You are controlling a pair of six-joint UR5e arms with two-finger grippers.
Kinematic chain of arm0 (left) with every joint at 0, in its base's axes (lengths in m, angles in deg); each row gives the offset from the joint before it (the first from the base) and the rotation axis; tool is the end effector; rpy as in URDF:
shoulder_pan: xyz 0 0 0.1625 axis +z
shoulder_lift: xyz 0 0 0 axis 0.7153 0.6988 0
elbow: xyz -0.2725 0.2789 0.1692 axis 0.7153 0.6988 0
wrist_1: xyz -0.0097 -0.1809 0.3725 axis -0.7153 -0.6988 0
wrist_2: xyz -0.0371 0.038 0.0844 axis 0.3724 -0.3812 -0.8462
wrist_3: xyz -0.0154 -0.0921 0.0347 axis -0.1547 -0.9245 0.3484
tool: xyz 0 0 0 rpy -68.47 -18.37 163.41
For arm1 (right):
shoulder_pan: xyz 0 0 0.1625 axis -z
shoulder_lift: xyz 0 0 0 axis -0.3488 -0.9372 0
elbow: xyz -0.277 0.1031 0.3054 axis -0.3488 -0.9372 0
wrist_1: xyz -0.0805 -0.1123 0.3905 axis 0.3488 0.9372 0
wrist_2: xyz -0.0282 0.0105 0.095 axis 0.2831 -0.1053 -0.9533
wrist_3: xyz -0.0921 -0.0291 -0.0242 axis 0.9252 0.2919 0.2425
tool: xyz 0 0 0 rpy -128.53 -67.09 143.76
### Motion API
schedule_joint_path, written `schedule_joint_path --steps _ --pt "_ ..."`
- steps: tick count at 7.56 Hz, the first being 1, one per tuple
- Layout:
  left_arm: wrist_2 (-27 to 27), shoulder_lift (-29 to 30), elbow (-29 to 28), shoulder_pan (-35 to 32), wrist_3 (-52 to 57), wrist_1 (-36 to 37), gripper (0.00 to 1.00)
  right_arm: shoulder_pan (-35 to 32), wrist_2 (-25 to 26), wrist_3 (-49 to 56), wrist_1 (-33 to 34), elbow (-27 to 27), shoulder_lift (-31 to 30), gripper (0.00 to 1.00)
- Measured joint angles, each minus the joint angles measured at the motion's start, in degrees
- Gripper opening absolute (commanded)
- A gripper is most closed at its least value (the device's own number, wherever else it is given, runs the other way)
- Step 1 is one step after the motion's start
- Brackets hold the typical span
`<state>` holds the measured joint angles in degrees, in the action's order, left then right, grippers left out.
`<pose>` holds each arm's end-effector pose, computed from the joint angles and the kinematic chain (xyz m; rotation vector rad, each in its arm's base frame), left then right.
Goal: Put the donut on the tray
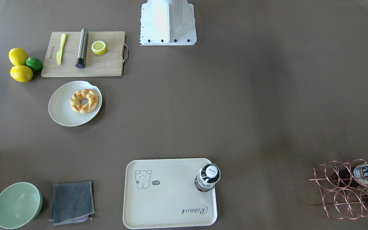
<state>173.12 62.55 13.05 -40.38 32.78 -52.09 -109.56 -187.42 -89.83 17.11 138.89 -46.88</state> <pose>-0.0339 -0.4715 0.6242 -0.0142 0.7434 -0.1043 0.0571 -0.4716 0.6043 -0.0146 -0.7694 0.0924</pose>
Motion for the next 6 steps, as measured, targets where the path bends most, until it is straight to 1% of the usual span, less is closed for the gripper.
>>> schedule_joint_path --steps 2,6 --pt "0.0 0.0 0.1 0.0 0.0 0.0 0.98 0.0 0.0 2.1 0.1 -0.2 -0.1 1.00" --pt "-0.1 0.1 0.1 0.0 0.0 -0.1 0.98 0.0 -0.4 2.5 0.1 -0.4 -0.4 1.00"
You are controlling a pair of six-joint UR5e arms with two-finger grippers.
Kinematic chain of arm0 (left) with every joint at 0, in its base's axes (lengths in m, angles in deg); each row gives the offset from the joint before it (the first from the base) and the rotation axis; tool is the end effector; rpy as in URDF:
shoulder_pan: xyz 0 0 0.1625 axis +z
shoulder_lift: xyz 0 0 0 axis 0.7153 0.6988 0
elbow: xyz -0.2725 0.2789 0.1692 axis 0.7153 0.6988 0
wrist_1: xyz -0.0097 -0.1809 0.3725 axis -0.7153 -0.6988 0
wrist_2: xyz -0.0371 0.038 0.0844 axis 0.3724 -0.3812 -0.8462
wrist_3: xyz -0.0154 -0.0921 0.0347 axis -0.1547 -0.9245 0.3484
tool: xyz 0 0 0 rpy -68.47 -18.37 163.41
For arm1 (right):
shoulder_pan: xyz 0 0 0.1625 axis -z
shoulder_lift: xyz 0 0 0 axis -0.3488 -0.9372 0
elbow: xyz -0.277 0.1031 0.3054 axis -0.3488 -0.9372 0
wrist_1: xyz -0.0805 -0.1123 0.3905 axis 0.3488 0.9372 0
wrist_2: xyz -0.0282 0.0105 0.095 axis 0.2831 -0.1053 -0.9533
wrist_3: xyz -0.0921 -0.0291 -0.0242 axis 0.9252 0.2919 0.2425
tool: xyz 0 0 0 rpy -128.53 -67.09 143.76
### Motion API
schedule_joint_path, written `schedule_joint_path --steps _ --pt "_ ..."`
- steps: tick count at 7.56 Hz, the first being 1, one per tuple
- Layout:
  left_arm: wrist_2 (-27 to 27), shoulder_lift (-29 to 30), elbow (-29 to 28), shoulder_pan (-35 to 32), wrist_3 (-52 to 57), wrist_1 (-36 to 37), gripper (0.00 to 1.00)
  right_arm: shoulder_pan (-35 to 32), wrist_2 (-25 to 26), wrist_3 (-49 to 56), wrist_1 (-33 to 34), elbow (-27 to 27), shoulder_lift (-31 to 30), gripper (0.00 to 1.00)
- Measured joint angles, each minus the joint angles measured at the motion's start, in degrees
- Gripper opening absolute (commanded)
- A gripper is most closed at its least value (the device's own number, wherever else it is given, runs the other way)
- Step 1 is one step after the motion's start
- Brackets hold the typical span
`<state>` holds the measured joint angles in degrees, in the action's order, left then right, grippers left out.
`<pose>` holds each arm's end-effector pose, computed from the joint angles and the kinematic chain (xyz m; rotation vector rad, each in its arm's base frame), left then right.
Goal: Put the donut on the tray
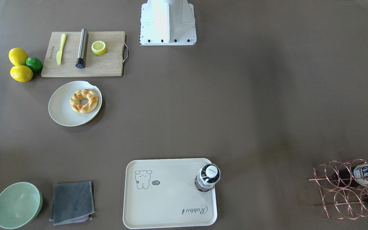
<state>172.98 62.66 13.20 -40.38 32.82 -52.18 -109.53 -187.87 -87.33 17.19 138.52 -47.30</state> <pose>-0.0340 -0.4726 0.6220 -0.0078 0.7418 -0.1015 0.0563 -0.4681 0.6105 -0.0128 -0.7766 0.0561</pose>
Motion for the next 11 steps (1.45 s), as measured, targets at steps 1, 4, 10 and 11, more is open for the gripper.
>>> schedule_joint_path --steps 1,4,10,11 --pt "0.0 0.0 0.0 0.0 0.0 0.0 0.98 0.0 -1.3 0.0 0.0 -0.1 0.0 1.00" --pt "-0.1 -0.1 0.0 0.0 0.0 0.0 0.98 -0.2 -3.9 0.1 -0.1 0.0 0.1 1.00" --pt "-0.1 0.0 0.0 0.0 0.0 -0.1 0.98 -0.5 -3.3 0.1 -0.1 -0.2 -0.1 1.00" --pt "-0.1 0.0 -0.1 0.0 0.0 -0.1 0.98 -0.5 -3.4 0.2 -0.1 -0.2 -0.1 1.00"
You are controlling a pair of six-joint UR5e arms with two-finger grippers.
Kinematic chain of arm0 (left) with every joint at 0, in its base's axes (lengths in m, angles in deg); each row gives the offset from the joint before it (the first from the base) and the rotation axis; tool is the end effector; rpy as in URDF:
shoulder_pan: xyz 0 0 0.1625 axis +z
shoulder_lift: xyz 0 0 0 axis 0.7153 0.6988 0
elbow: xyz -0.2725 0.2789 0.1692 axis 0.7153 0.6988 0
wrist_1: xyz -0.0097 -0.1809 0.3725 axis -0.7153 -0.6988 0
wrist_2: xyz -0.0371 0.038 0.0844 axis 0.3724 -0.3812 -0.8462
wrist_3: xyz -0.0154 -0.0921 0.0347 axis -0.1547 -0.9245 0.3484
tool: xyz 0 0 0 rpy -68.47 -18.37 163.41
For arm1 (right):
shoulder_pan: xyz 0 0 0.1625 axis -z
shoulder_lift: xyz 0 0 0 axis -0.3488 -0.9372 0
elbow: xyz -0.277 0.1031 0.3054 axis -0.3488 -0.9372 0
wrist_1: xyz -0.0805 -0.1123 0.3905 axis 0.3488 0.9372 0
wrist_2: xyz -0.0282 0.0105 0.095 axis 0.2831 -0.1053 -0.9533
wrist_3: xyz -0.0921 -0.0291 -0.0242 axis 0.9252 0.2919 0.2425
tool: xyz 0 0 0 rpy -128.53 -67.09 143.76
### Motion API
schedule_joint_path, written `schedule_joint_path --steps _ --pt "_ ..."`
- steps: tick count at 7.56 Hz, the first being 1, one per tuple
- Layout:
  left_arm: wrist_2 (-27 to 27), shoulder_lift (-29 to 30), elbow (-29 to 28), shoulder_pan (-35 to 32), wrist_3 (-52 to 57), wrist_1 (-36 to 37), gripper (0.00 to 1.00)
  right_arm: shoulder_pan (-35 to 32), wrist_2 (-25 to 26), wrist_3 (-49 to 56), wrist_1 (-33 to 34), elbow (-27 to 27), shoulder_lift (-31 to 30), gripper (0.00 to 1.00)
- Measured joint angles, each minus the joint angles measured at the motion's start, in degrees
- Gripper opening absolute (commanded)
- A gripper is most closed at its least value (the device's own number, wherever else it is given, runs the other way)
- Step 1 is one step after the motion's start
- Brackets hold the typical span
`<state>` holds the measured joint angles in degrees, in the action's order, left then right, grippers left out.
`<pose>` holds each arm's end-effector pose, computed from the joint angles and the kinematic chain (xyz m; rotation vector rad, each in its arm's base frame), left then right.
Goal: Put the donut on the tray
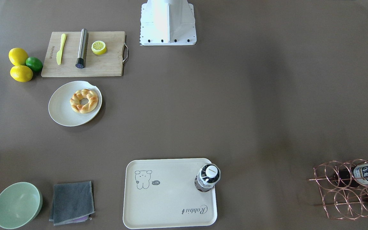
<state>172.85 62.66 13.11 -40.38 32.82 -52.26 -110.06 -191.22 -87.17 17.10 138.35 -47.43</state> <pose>-0.0342 -0.4726 0.6227 -0.0076 0.7395 -0.1018 0.0566 -0.4665 0.6086 -0.0144 -0.8349 0.0623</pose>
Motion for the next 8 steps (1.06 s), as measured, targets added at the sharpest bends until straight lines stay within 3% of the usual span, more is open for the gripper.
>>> schedule_joint_path --steps 8 --pt "0.1 0.0 -0.2 0.1 0.0 0.0 0.98 0.8 -0.1 -1.3 -2.4 1.3 0.6 1.00"
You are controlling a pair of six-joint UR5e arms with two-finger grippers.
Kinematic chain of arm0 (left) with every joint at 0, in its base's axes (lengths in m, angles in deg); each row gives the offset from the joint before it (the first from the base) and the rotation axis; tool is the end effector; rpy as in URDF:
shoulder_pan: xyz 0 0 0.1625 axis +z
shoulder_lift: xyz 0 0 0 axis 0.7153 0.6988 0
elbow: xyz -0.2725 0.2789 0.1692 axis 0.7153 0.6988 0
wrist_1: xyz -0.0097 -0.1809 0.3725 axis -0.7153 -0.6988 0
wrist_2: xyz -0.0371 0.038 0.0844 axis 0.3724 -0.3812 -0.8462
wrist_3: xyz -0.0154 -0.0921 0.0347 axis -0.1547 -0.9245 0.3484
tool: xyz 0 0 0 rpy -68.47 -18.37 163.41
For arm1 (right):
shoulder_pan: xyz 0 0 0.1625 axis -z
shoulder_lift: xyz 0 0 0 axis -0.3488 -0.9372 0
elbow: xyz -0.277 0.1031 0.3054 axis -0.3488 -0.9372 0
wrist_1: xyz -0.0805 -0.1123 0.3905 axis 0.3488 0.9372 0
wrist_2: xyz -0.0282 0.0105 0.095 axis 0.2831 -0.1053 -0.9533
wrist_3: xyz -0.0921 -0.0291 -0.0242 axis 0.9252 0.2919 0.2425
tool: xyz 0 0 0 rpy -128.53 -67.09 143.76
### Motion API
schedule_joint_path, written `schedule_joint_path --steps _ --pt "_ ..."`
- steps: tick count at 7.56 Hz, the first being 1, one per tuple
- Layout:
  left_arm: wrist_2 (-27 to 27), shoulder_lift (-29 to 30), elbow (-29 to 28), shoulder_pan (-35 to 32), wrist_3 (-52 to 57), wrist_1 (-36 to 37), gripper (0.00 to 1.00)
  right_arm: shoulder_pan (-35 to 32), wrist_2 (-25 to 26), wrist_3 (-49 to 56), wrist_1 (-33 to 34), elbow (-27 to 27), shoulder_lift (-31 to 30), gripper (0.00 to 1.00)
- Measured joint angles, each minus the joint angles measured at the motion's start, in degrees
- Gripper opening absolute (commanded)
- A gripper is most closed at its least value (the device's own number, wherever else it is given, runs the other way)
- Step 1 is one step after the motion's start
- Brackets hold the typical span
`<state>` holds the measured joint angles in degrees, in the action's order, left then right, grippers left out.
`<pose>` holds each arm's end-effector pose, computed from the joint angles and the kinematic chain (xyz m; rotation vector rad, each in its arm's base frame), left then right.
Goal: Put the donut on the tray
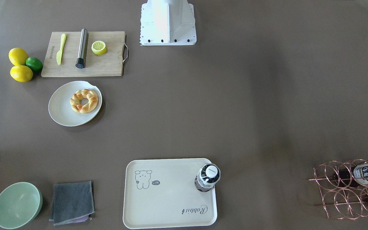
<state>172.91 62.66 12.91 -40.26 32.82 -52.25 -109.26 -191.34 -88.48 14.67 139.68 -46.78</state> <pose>-0.0331 -0.4725 0.6244 -0.0120 0.7401 -0.1011 0.0498 -0.4749 0.5873 0.0424 -0.8403 0.0384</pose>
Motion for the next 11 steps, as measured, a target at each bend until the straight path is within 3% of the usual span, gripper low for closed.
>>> schedule_joint_path --steps 5,6,9,11 --pt "0.0 0.0 0.1 0.1 -0.1 -0.1 0.98 10.4 0.1 -18.5 -0.6 4.0 7.3 1.00" --pt "0.0 0.0 0.1 0.1 -0.1 -0.1 0.98 12.7 0.3 -23.1 -4.1 3.8 7.9 1.00" --pt "0.0 0.0 0.1 0.2 -0.1 -0.1 0.98 23.9 5.8 -47.8 -28.4 0.0 6.9 1.00" --pt "0.0 0.0 0.0 0.3 -0.1 -0.1 0.98 32.1 12.3 -58.2 -38.3 -1.9 6.2 1.00"
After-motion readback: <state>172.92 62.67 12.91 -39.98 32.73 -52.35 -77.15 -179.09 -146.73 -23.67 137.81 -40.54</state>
